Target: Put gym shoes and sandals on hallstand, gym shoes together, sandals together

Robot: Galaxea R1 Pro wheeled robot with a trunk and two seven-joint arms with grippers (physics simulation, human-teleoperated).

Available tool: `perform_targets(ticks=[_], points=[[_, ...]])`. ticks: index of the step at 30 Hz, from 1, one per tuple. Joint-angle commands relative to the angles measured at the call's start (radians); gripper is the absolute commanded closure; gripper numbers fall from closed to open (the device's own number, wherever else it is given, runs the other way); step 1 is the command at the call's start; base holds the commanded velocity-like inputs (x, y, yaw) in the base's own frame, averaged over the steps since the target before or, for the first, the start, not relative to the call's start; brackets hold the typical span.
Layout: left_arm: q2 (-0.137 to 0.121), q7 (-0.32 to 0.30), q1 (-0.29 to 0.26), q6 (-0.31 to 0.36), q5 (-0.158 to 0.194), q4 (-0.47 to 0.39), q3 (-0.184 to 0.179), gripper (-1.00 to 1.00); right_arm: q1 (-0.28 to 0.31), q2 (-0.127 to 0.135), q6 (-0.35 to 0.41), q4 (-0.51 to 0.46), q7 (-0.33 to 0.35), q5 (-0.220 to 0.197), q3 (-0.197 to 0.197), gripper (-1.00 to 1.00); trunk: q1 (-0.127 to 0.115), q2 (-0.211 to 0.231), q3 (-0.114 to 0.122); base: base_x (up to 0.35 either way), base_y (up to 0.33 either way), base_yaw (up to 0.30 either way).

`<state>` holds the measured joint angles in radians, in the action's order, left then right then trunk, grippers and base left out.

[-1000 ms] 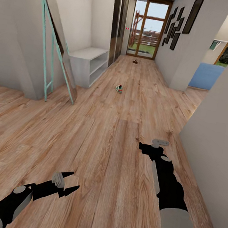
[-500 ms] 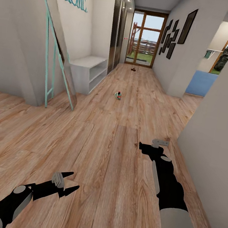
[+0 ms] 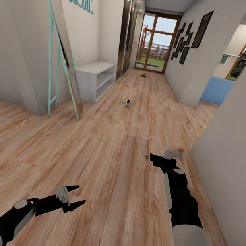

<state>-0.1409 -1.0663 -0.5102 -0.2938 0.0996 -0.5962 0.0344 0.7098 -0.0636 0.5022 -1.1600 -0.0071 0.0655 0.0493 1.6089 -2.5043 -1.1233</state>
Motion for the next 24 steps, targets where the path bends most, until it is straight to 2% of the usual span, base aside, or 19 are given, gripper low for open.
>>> perform_targets(ticks=[1,16,24], points=[[0.0,-0.003,-0.001,-0.005,0.002,0.001,0.001,-1.0,0.0,-0.001,0.006,-0.001,0.001,0.007,0.001,-1.0,0.0,0.0,-0.001,0.247,0.0,0.0],[0.0,-0.003,-0.001,-0.005,0.003,0.002,0.002,-1.0,0.0,-0.001,0.01,-0.003,0.003,0.007,0.003,-1.0,0.0,0.0,0.0,0.329,0.0,0.0],[0.0,-0.003,-0.001,-0.005,0.003,0.002,0.002,-1.0,0.0,-0.001,0.01,-0.003,0.003,0.007,0.003,-1.0,0.0,0.0,0.01,0.345,0.0,0.0]])
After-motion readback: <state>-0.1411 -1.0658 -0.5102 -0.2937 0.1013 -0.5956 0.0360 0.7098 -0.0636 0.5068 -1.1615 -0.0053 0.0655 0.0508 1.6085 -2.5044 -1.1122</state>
